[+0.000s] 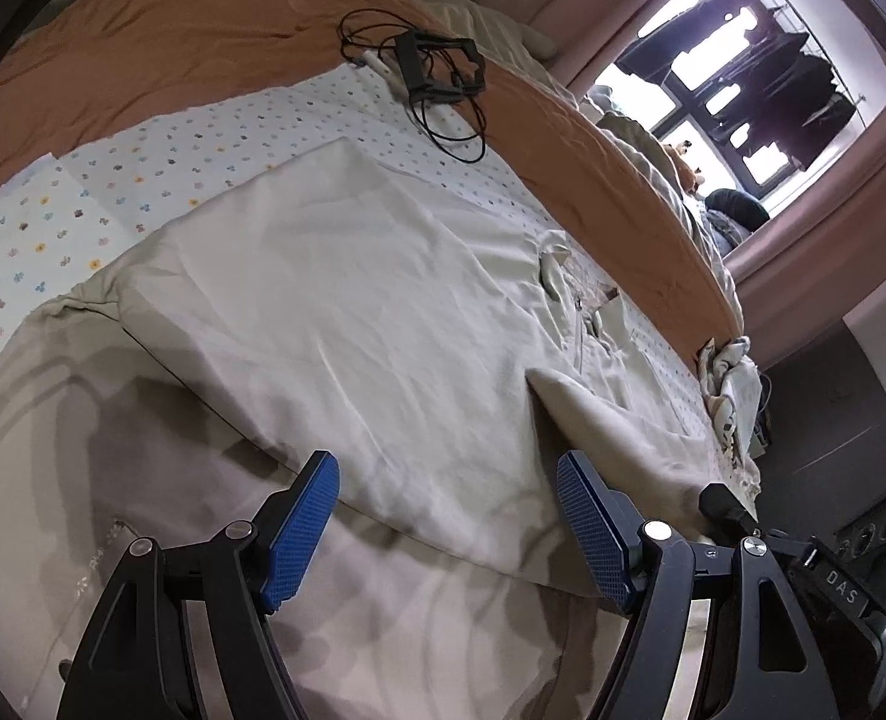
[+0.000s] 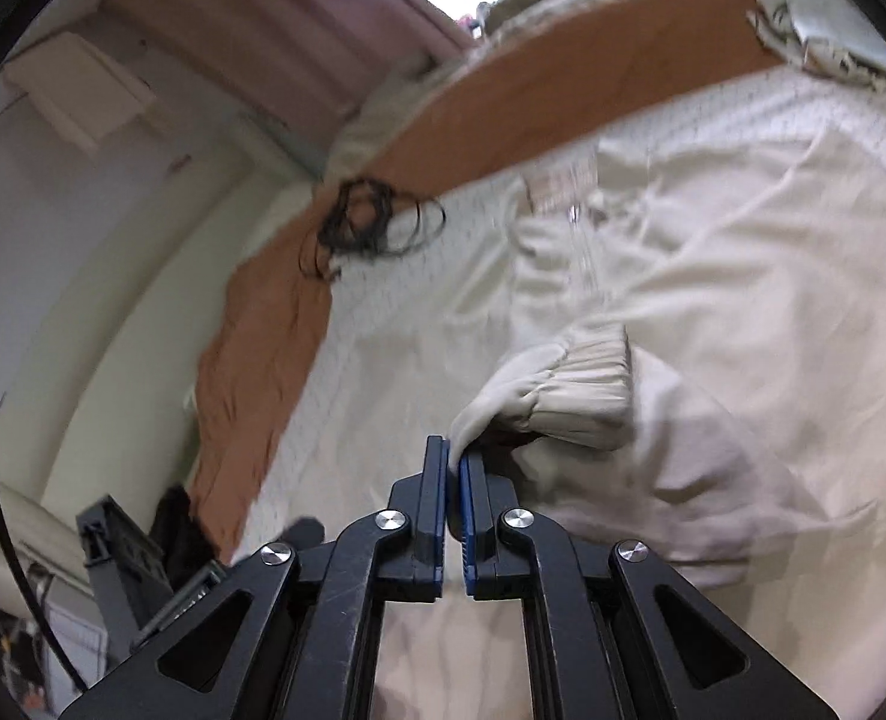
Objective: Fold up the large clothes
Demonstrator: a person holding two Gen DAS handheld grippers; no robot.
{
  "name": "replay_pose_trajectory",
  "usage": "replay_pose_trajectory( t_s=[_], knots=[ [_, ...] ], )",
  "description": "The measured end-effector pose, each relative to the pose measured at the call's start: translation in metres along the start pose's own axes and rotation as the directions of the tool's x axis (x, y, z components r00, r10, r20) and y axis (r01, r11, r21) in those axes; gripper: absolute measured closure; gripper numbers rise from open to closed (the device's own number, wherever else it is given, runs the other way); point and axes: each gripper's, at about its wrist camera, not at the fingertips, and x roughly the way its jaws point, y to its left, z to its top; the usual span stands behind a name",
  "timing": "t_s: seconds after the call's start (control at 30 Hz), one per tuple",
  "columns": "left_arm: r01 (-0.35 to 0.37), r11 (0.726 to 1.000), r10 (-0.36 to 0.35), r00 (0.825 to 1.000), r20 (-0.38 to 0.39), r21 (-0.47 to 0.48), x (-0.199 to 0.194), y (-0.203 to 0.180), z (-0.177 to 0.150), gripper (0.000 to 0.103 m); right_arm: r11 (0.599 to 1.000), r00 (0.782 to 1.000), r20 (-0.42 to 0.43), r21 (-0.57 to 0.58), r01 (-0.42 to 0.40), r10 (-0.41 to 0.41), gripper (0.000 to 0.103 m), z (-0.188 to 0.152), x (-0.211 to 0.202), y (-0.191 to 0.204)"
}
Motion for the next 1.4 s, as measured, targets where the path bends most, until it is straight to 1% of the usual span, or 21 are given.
replay_pose_trajectory(
  t_s=[0.03,0.07,0.1,0.13,0.17,0.27,0.4,0.63,0.7,0.73,0.8,0.87,0.97,1.0,1.03,1.07,1.1,1.17,1.23,1.3,1.4],
  knots=[
    [-0.001,1.000,0.001,1.000,0.000,0.004,0.000,-0.001,0.000,0.027,1.000,1.000,-0.012,0.005,0.003,-0.003,0.075,-0.002,0.000,0.000],
    [-0.003,1.000,0.003,1.000,0.000,0.010,0.000,-0.003,-0.001,0.027,1.000,1.000,-0.012,0.015,0.013,-0.013,0.062,-0.006,-0.004,-0.002],
    [-0.004,1.000,0.004,1.000,-0.001,0.017,0.001,-0.005,-0.002,0.027,1.000,1.000,0.011,0.021,0.023,-0.023,0.040,-0.006,-0.012,-0.006],
    [-0.006,1.000,0.006,1.000,-0.002,0.027,0.001,-0.008,-0.002,0.027,0.999,0.999,0.043,0.027,0.033,-0.034,0.033,-0.008,-0.020,-0.009],
    [-0.011,0.999,0.011,1.000,-0.007,0.046,0.003,-0.013,-0.004,0.027,0.999,0.997,0.059,0.030,0.039,-0.041,0.033,-0.012,-0.025,-0.009],
    [-0.017,0.996,0.020,0.999,-0.031,0.089,0.011,-0.024,-0.009,0.027,0.994,0.994,0.085,0.086,0.064,-0.071,0.033,-0.010,-0.049,-0.028],
    [-0.019,0.987,0.032,0.997,-0.073,0.162,0.024,-0.043,-0.022,0.027,0.963,0.978,0.110,0.221,0.152,-0.179,0.033,-0.004,-0.080,-0.081],
    [-0.029,0.940,0.073,0.991,-0.116,0.340,0.047,-0.080,-0.051,0.027,0.906,0.954,0.102,0.356,0.229,-0.281,0.033,-0.002,-0.114,-0.154],
    [-0.043,0.921,0.101,0.986,-0.133,0.386,0.056,-0.087,-0.060,0.027,0.888,0.949,0.091,0.391,0.243,-0.300,0.033,-0.003,-0.119,-0.175],
    [-0.067,0.907,0.134,0.982,-0.134,0.416,0.060,-0.089,-0.064,0.027,0.881,0.948,0.086,0.403,0.248,-0.306,0.033,-0.005,-0.121,-0.183],
    [-0.152,0.875,0.222,0.970,-0.103,0.460,0.066,-0.090,-0.070,0.027,0.860,0.945,0.062,0.435,0.265,-0.322,0.033,-0.008,-0.125,-0.202],
    [-0.164,0.872,0.240,0.965,-0.110,0.461,0.071,-0.086,-0.071,0.029,0.844,0.944,0.043,0.464,0.270,-0.326,0.033,-0.010,-0.127,-0.217],
    [-0.155,0.869,0.240,0.963,-0.125,0.470,0.078,-0.085,-0.074,0.037,0.819,0.949,0.028,0.514,0.257,-0.315,0.033,-0.014,-0.126,-0.241],
    [-0.150,0.866,0.238,0.963,-0.129,0.478,0.082,-0.087,-0.075,0.045,0.817,0.953,0.028,0.521,0.245,-0.303,0.033,-0.013,-0.123,-0.246],
    [-0.141,0.864,0.234,0.962,-0.137,0.483,0.087,-0.088,-0.076,0.058,0.819,0.955,0.035,0.525,0.232,-0.293,0.033,-0.012,-0.123,-0.249],
    [-0.131,0.864,0.229,0.962,-0.147,0.486,0.092,-0.090,-0.076,0.064,0.821,0.956,0.045,0.524,0.224,-0.290,0.033,-0.011,-0.123,-0.250],
    [-0.139,0.861,0.237,0.961,-0.143,0.489,0.097,-0.092,-0.076,0.065,0.825,0.955,0.066,0.523,0.215,-0.290,0.035,-0.008,-0.123,-0.252],
    [-0.142,0.858,0.229,0.966,-0.120,0.494,0.103,-0.097,-0.072,0.070,0.821,0.948,0.081,0.527,0.220,-0.306,0.048,-0.005,-0.121,-0.257],
    [-0.133,0.866,0.215,0.970,-0.118,0.483,0.106,-0.099,-0.068,0.075,0.802,0.938,0.082,0.547,0.239,-0.336,0.082,-0.006,-0.122,-0.266],
    [-0.124,0.873,0.203,0.971,-0.122,0.471,0.108,-0.100,-0.064,0.075,0.786,0.941,0.105,0.584,0.203,-0.321,0.089,-0.010,-0.125,-0.275],
    [-0.157,0.861,0.229,0.969,-0.094,0.483,0.108,-0.099,-0.061,0.075,0.780,0.946,0.113,0.599,0.179,-0.304,0.091,-0.013,-0.131,-0.280]
  ],
)
